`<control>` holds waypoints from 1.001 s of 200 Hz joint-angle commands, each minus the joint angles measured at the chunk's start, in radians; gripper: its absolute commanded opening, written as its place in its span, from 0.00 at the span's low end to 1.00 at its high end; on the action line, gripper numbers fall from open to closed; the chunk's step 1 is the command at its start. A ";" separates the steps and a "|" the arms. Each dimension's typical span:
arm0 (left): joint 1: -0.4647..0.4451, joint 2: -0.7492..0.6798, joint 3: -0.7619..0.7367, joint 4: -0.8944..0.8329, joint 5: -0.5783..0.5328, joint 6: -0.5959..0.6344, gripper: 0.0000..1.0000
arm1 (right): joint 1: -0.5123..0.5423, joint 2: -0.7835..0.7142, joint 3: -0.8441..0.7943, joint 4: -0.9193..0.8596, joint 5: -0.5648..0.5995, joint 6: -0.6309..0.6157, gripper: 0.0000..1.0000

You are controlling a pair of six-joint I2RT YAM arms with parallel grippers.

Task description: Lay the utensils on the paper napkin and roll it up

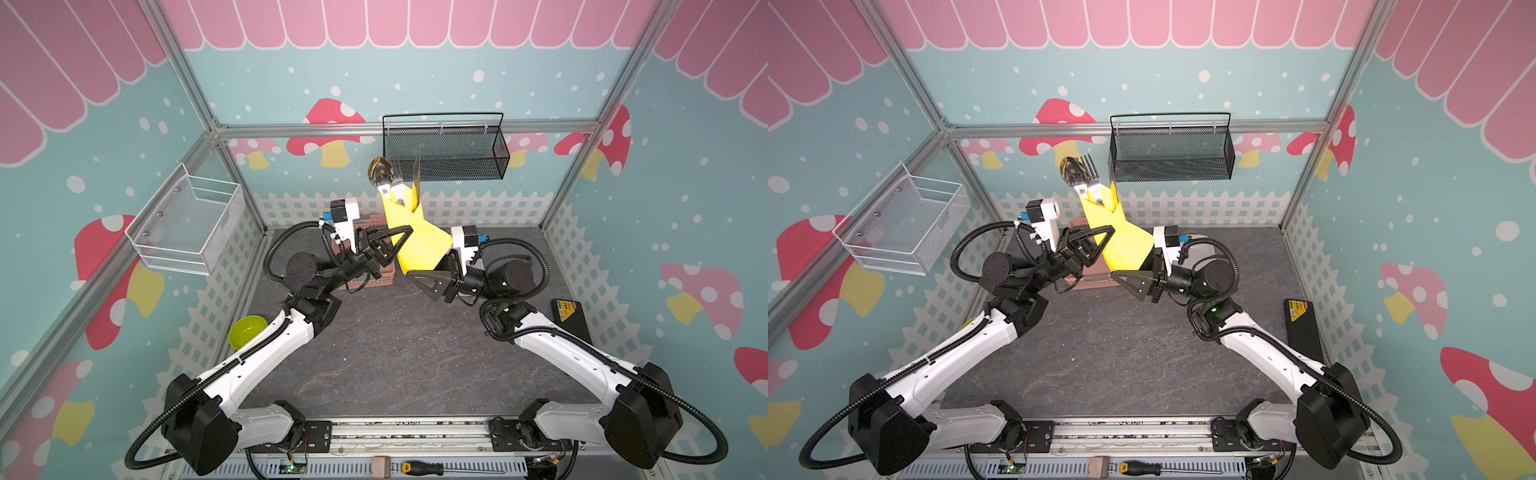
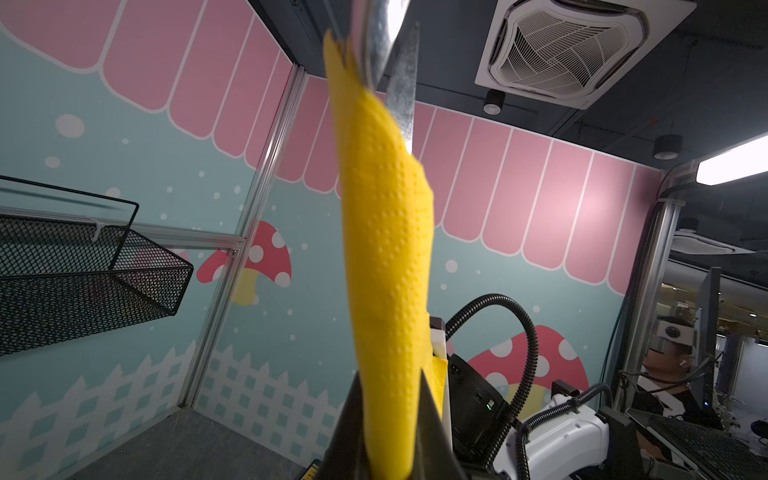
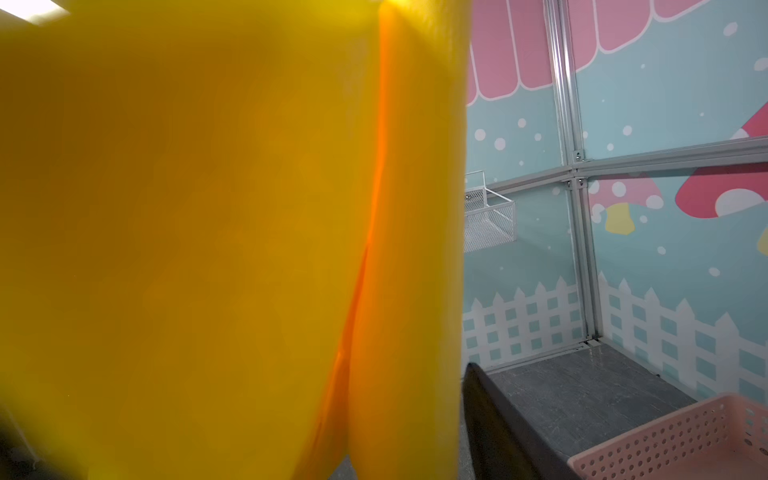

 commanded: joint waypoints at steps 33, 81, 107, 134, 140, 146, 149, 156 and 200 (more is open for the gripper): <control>0.006 -0.031 0.050 0.042 -0.018 -0.020 0.00 | 0.011 -0.008 0.034 0.051 -0.001 0.017 0.35; 0.007 -0.040 0.048 0.062 0.001 -0.028 0.00 | 0.010 -0.037 0.022 0.053 -0.001 0.014 0.14; 0.009 -0.057 0.042 0.039 0.009 -0.014 0.15 | 0.010 -0.056 0.018 0.047 -0.004 0.003 0.09; 0.014 -0.075 0.048 0.000 0.050 0.004 0.37 | 0.011 -0.073 0.025 0.027 -0.016 -0.014 0.06; 0.014 -0.080 0.049 -0.013 0.061 0.011 0.39 | 0.010 -0.076 0.029 0.023 -0.019 -0.015 0.06; 0.017 -0.084 0.051 -0.029 0.074 0.017 0.41 | 0.011 -0.076 0.032 0.020 -0.023 -0.018 0.05; 0.018 -0.087 0.052 -0.036 0.082 0.020 0.42 | 0.011 -0.078 0.033 0.019 -0.025 -0.017 0.05; 0.019 -0.092 0.056 -0.052 0.100 0.027 0.44 | 0.011 -0.080 0.036 0.014 -0.029 -0.018 0.05; 0.026 -0.096 0.073 -0.120 0.165 0.048 0.48 | 0.011 -0.086 0.050 0.005 -0.053 -0.016 0.02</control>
